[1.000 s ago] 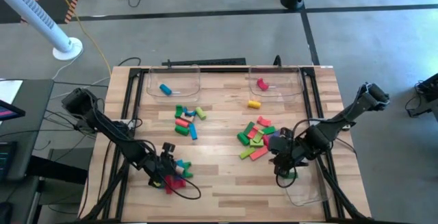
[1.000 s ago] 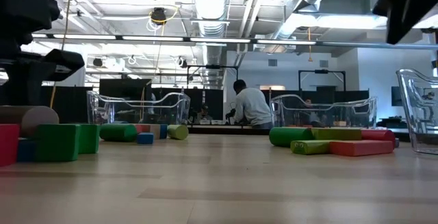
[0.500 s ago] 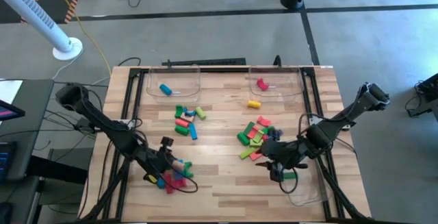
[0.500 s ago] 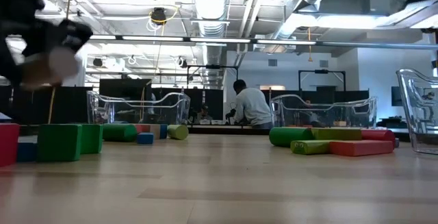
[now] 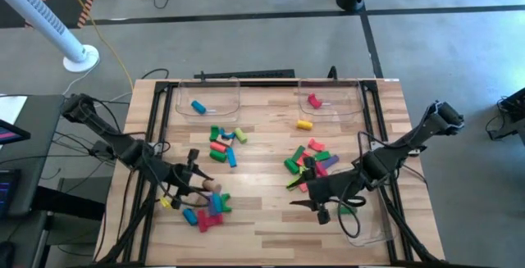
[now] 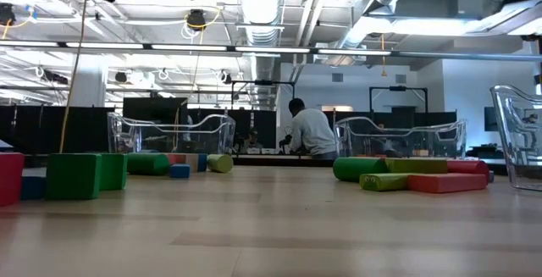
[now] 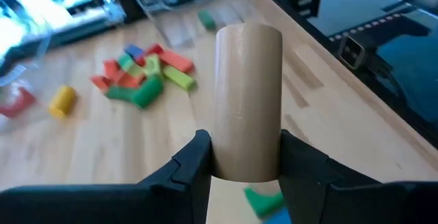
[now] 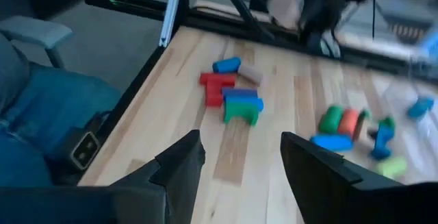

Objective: Sort blocks by size
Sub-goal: Put the brown cylindrical block into the top left transparent bin, then put the orange arch block into the top right transparent bin

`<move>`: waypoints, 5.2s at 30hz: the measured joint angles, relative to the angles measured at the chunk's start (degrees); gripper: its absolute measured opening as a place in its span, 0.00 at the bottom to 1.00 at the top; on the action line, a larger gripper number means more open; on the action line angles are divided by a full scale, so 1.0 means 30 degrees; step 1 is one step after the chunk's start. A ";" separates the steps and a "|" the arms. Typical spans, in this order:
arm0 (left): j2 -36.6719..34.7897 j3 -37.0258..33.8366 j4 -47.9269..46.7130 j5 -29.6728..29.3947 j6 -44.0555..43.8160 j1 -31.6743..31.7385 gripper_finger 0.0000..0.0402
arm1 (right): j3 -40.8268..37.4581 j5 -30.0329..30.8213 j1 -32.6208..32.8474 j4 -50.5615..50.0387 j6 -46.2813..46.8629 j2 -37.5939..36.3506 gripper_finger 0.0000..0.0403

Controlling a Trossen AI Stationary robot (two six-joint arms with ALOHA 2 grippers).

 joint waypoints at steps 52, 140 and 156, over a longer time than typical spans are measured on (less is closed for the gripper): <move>0.2778 0.0439 0.1356 0.5729 0.3910 2.4700 0.32 | -0.0015 -0.0137 -0.4752 0.6167 -0.5823 0.2714 0.57; 0.1026 0.5135 -0.7250 0.6542 0.1104 1.6525 0.39 | -0.0015 -0.0100 -0.3487 0.1134 -0.1991 0.2699 0.57; -0.0357 0.1943 -0.6399 0.4056 -0.2276 0.7706 0.39 | -0.0015 -0.0100 -0.3499 0.0149 -0.0679 0.2699 0.57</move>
